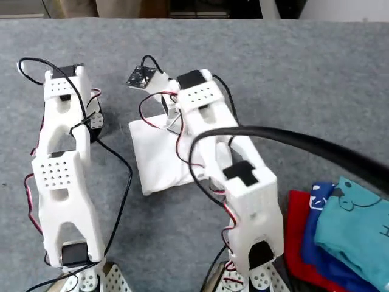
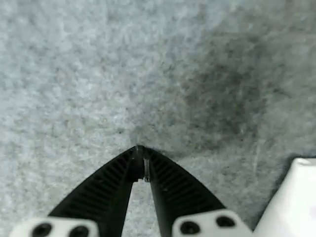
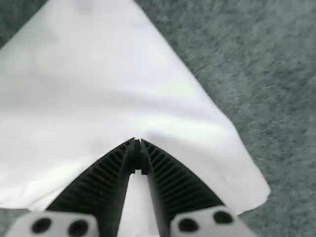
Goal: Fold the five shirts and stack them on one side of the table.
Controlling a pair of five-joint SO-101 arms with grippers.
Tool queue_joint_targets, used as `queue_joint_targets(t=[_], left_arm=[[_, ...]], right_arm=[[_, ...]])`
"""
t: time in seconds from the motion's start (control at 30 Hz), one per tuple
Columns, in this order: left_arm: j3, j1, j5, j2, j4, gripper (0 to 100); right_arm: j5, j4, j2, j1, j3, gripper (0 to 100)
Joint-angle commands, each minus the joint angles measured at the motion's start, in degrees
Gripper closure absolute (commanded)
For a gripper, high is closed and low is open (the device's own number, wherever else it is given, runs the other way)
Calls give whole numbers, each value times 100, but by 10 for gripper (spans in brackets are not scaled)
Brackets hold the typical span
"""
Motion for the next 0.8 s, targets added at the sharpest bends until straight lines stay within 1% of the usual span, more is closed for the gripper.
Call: queue_joint_targets(t=[0.0,0.1,0.23,0.37,0.57,0.67,0.77], left_arm=[[316,-105,-35,-321,-580,981],[774,-79,-35,-321,-1125,981],[1064,-123,-26,-664,-1266,981],[1793,-105,-26,-1059,-1820,981],[2840,-123,-26,-1833,-2576,981],[3288,-88,-26,-2123,-2919,982],[3534,-88,-26,-2316,-3112,982]], right_arm=[[-35,501,233,-92,-620,993],[-26,826,382,-92,-752,993],[-26,1046,382,-13,-743,993],[167,1398,374,277,-752,993],[413,2075,303,901,-708,993],[440,2084,-198,1235,-295,994],[730,2075,-1015,1402,462,994]])
